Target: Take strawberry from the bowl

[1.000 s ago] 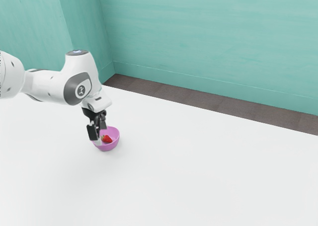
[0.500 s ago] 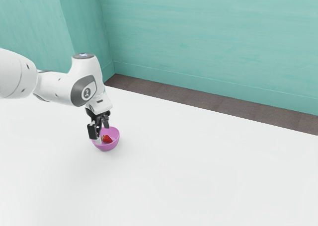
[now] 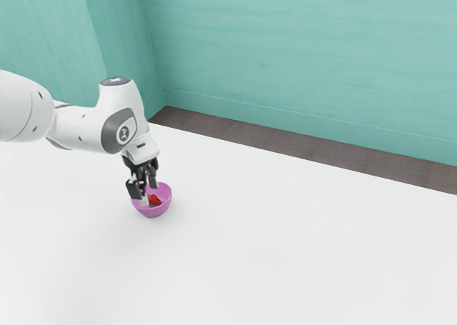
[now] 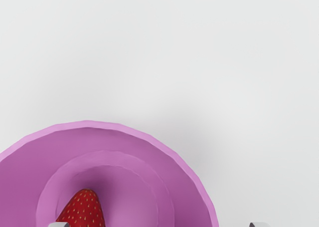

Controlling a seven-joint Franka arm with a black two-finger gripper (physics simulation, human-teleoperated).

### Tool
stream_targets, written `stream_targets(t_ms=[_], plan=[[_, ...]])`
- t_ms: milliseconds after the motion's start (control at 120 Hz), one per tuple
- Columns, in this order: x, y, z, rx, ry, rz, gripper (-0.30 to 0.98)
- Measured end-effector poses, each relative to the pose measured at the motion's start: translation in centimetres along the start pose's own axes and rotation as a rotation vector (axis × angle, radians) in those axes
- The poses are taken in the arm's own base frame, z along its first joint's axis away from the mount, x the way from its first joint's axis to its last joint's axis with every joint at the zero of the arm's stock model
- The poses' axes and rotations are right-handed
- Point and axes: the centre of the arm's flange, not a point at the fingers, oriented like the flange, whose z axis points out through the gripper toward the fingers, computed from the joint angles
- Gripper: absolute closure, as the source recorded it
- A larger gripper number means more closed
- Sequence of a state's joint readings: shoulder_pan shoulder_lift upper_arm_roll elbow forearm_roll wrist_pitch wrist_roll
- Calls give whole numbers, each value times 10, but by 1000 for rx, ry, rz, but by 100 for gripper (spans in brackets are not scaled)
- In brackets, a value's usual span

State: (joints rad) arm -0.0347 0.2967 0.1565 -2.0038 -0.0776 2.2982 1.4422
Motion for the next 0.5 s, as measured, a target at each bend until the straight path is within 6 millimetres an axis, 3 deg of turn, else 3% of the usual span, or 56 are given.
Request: stream_targets(t_ms=[500], plan=[[-11, -27, 15, 8, 7, -23, 25]])
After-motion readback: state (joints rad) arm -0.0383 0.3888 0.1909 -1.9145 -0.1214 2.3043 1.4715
